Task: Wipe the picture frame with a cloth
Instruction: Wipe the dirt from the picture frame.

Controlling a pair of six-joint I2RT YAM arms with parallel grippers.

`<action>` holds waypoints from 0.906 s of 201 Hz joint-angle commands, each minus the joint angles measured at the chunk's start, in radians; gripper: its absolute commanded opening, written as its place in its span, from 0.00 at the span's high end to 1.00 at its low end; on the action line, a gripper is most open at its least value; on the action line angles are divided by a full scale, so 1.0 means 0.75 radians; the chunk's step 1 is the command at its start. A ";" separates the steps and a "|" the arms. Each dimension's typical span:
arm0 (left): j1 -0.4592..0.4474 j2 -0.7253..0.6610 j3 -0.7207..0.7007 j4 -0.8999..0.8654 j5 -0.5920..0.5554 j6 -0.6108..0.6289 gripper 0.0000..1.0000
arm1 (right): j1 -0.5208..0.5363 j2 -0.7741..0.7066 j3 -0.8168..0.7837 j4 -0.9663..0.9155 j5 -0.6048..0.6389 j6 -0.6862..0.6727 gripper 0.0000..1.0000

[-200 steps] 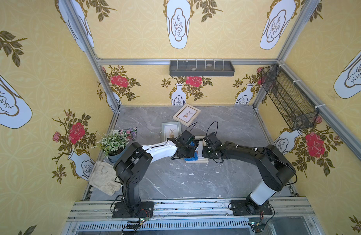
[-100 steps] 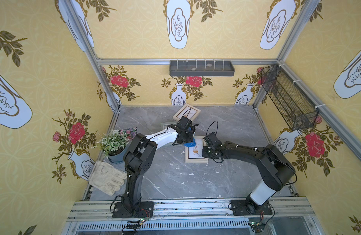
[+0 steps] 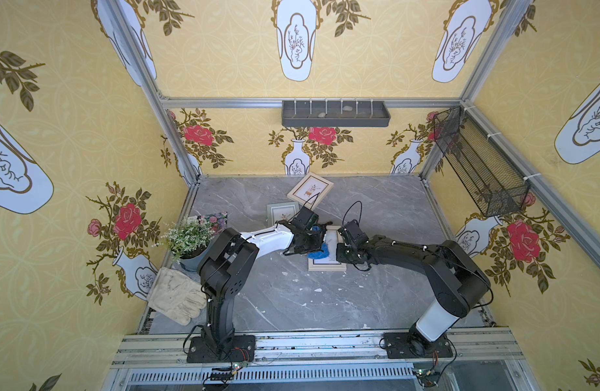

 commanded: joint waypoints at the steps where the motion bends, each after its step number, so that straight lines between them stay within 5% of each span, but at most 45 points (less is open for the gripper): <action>1: -0.067 0.028 0.058 -0.055 0.047 -0.037 1.00 | 0.006 0.021 -0.013 -0.171 0.056 0.029 0.89; 33: -0.130 0.043 0.040 -0.025 0.103 -0.084 1.00 | 0.016 0.034 -0.010 -0.157 0.055 0.036 0.89; 96: 0.018 -0.279 -0.343 -0.108 -0.118 -0.038 1.00 | 0.005 0.028 -0.021 -0.167 0.073 0.020 0.89; 142: -0.121 -0.096 -0.118 -0.091 -0.056 -0.062 1.00 | 0.009 0.031 -0.013 -0.161 0.071 0.029 0.89; 182: -0.107 -0.016 -0.024 -0.103 -0.058 -0.049 1.00 | 0.036 0.044 0.007 -0.166 0.068 0.029 0.89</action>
